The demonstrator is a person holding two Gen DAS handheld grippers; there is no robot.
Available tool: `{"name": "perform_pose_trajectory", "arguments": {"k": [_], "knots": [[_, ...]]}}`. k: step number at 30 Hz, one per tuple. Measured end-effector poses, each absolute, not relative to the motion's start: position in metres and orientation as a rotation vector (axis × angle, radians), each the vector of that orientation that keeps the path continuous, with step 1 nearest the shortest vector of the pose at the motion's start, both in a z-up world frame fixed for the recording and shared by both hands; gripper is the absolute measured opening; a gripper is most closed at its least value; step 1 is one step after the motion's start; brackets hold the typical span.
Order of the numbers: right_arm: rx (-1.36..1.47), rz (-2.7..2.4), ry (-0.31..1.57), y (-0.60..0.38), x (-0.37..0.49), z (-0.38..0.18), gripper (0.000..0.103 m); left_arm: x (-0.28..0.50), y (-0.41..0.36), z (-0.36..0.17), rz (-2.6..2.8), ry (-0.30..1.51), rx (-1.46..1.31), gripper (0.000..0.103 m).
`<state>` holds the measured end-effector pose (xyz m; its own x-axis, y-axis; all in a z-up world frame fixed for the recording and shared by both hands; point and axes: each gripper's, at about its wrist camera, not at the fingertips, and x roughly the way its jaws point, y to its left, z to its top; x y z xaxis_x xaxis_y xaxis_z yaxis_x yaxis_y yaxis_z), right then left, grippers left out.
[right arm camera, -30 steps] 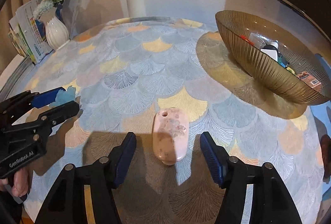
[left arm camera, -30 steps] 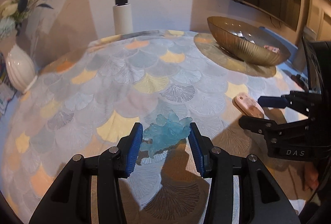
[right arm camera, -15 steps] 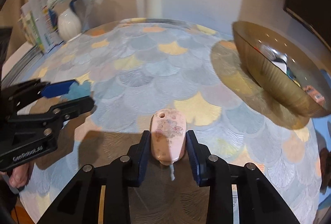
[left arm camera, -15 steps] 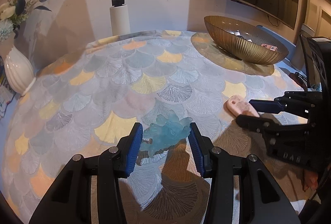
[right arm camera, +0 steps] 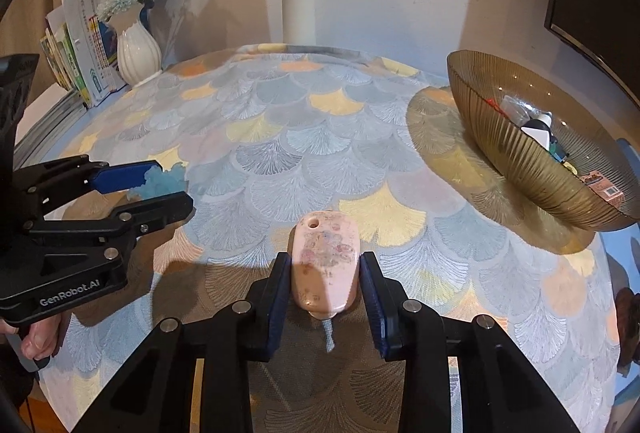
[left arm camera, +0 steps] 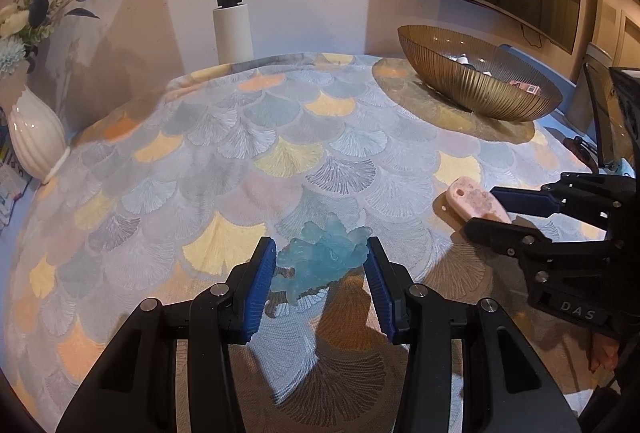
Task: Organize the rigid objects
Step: 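Carry teal toy and pink case over the amber bowl and open both tools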
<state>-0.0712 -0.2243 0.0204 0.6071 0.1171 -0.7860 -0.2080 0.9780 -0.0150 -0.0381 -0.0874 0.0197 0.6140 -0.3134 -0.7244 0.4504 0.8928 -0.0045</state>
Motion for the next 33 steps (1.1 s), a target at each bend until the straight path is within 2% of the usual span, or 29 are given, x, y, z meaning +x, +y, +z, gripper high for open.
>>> {"name": "perform_pose_trajectory", "arguments": {"k": [8, 15, 26, 33], "knots": [[-0.092, 0.139, 0.820, -0.231, -0.081, 0.034, 0.034, -0.035, -0.088, 0.021, -0.407, 0.804, 0.188, 0.042], [0.075, 0.143, 0.798, -0.271, -0.088, 0.057, 0.034, -0.034, -0.095, 0.054, -0.452, 0.773, 0.097, 0.042], [0.179, -0.071, 0.570, -0.362, -0.099, 0.156, 0.034, -0.005, -0.170, 0.119, -0.628, 0.676, 0.013, 0.042], [0.252, -0.270, 0.536, -0.417, -0.078, 0.175, 0.034, 0.029, -0.232, 0.145, -0.735, 0.638, 0.025, 0.042]]}}
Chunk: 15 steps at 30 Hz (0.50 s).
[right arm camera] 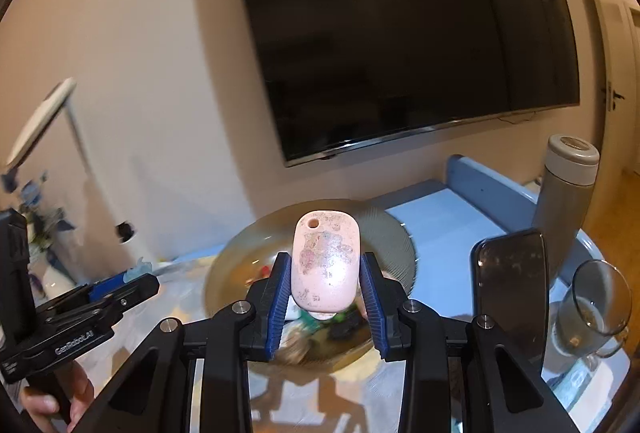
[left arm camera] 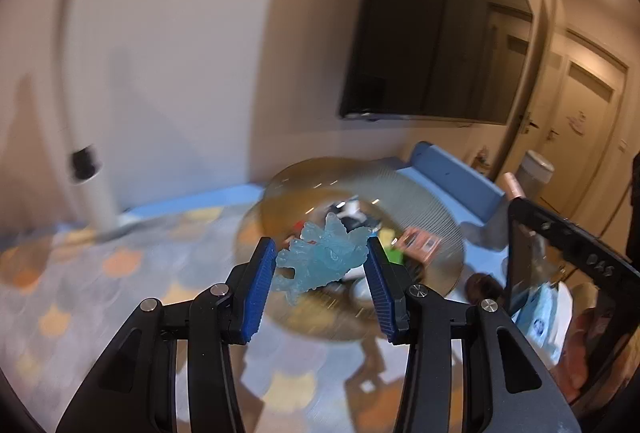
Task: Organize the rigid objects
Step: 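Carry teal toy and pink case over the amber bowl and open both tools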
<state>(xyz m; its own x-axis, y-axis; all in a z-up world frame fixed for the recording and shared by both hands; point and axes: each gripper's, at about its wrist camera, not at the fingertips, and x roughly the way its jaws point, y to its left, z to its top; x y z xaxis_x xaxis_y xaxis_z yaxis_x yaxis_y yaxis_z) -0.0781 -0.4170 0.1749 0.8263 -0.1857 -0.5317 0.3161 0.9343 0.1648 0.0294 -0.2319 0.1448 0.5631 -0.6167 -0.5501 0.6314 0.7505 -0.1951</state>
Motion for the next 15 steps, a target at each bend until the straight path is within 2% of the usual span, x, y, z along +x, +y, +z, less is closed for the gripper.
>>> {"name": "perform_pose_trajectory", "arguments": {"k": [12, 15], "knots": [[0.264, -0.319, 0.749, -0.442, -0.009, 0.125, 0.034, 0.062, -0.315, 0.107, -0.766, 0.714, 0.119, 0.044], [0.273, -0.350, 0.744, -0.449, 0.003, 0.118, 0.034, 0.068, -0.327, 0.099, -0.732, 0.726, 0.150, 0.051]]}}
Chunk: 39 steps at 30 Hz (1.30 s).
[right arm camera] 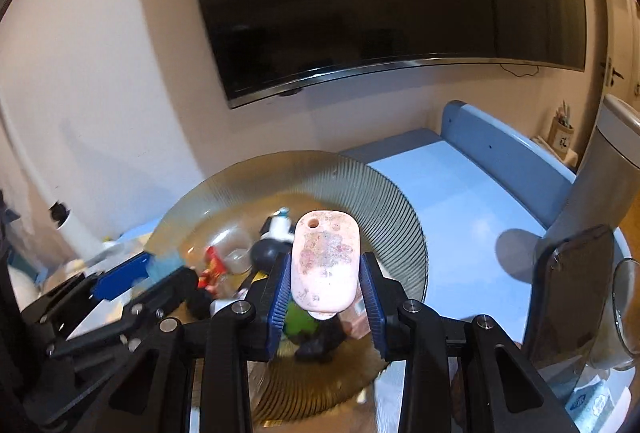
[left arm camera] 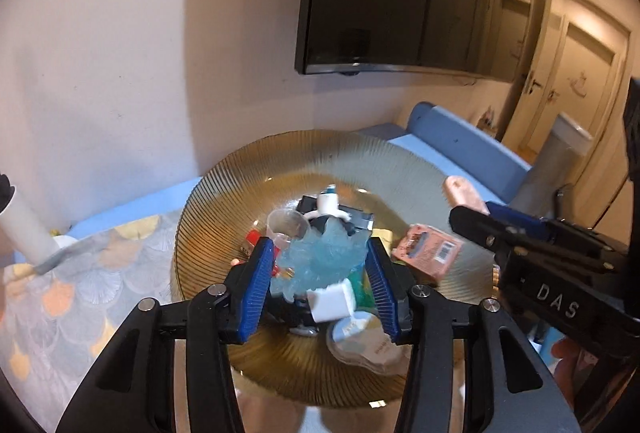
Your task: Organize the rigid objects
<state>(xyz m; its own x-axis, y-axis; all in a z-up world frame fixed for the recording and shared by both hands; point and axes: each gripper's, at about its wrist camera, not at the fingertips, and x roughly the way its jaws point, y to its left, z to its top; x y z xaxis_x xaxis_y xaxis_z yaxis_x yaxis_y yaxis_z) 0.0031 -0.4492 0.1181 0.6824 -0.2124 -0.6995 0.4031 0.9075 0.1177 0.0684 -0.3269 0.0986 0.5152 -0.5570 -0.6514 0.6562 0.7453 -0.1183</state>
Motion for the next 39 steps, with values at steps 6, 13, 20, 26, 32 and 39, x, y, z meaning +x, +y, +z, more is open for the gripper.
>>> {"name": "perform_pose_trajectory", "arguments": {"k": [6, 13, 20, 26, 32, 39], "knots": [[0.362, -0.269, 0.785, -0.460, 0.009, 0.110, 0.059, 0.071, -0.307, 0.105, -0.696, 0.717, 0.125, 0.081], [0.372, -0.235, 0.717, -0.433, -0.031, 0.135, 0.065, 0.049, -0.223, 0.140, -0.640, 0.688, 0.036, 0.081], [0.307, -0.073, 0.717, -0.340, -0.062, 0.137, 0.086, -0.009, -0.117, 0.171, -0.468, 0.575, -0.025, 0.102], [0.115, -0.054, 0.728, -0.247, -0.079, 0.091, 0.086, -0.056, -0.064, 0.113, -0.278, 0.588, 0.018, 0.102], [-0.041, -0.035, 0.685, -0.203, -0.079, 0.059, 0.086, -0.057, -0.037, 0.055, -0.125, 0.609, 0.037, 0.102], [-0.085, -0.028, 0.718, -0.195, -0.072, 0.044, 0.087, -0.043, -0.001, 0.037, -0.130, 0.682, -0.145, 0.102]]}}
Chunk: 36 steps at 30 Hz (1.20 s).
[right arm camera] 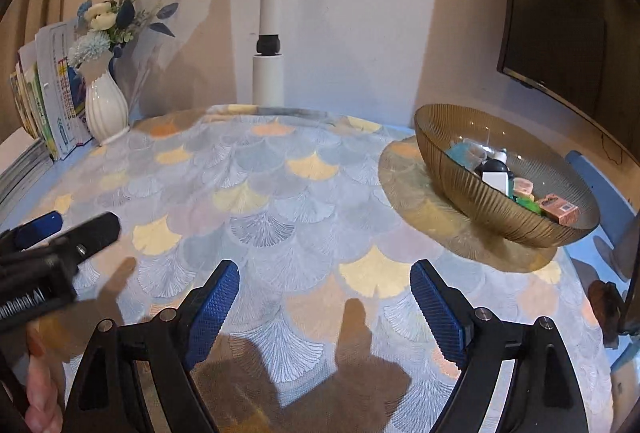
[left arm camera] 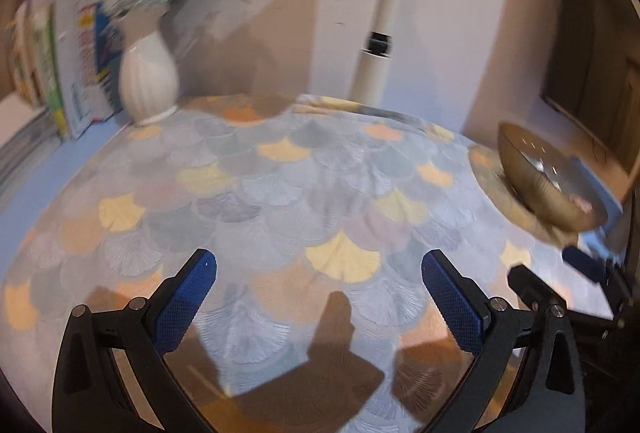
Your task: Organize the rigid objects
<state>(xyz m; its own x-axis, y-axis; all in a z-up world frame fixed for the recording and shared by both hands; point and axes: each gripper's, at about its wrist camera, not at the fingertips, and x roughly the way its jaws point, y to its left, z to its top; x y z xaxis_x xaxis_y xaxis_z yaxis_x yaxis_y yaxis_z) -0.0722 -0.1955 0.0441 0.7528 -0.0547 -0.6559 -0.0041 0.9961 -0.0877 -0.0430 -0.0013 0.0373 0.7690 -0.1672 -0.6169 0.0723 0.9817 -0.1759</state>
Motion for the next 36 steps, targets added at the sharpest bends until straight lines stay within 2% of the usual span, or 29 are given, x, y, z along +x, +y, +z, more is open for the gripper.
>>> {"name": "perform_pose_trajectory", "arguments": {"k": [3, 16, 36], "knots": [[-0.062, -0.028, 0.728, -0.200, -0.070, 0.044, 0.095, -0.046, -0.003, 0.038, -0.130, 0.675, -0.137, 0.102], [-0.049, -0.035, 0.736, -0.205, -0.069, 0.043, 0.101, -0.046, -0.018, 0.034, -0.143, 0.709, -0.051, 0.102], [-0.053, -0.034, 0.754, -0.202, -0.068, 0.041, 0.101, -0.043, -0.020, 0.032, -0.159, 0.735, -0.039, 0.102]]}}
